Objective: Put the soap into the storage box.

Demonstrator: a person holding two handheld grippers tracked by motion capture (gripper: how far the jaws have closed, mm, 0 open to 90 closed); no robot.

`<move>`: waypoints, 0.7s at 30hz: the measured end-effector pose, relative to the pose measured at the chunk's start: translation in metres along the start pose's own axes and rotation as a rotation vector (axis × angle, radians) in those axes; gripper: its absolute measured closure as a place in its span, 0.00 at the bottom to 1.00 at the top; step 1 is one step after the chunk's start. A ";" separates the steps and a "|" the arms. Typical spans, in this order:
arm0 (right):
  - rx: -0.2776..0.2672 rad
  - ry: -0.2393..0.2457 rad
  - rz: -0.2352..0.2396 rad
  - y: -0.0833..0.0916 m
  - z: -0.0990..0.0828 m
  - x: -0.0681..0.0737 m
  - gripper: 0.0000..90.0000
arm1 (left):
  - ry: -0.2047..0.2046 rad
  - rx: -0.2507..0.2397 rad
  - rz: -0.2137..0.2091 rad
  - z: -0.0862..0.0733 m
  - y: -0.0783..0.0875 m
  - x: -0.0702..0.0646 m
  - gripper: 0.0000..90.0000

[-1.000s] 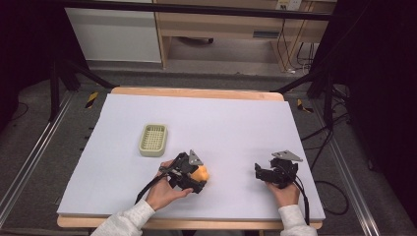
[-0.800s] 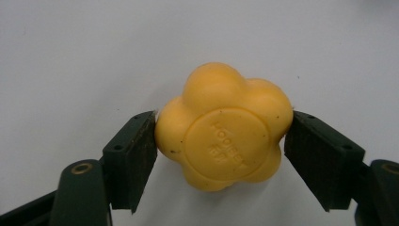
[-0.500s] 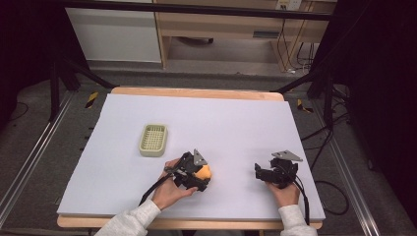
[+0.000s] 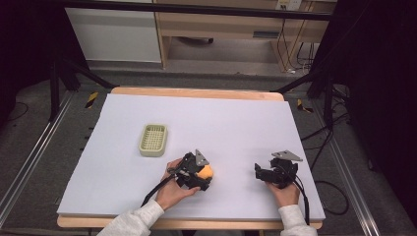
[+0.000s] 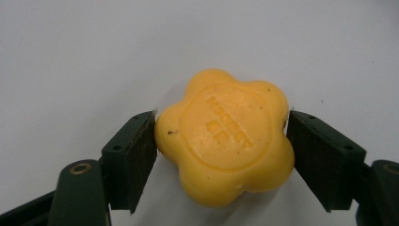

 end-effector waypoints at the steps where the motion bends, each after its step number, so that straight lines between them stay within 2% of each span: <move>1: 0.001 -0.002 0.000 0.000 0.000 0.000 0.07 | -0.001 0.002 0.006 0.000 -0.002 -0.001 0.28; 3: 0.002 0.002 0.001 0.000 0.000 0.000 0.07 | -0.009 0.013 0.012 -0.001 -0.004 -0.001 0.27; 17: 0.002 0.003 0.000 0.000 0.000 -0.001 0.07 | 0.003 0.006 0.024 -0.001 -0.005 -0.003 0.29; 21: 0.001 0.006 0.002 0.000 -0.001 -0.001 0.07 | -0.001 0.001 0.015 0.000 -0.001 -0.003 0.29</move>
Point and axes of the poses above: each handheld gripper's, and its own axes: y roughly backward along the jaws, z roughly out of its top, x roughly to its left, the point moved 3 cm from there along -y, roughly forward along the jaws, and after that the axes turned 6 degrees about y, right-handed, at the moved point
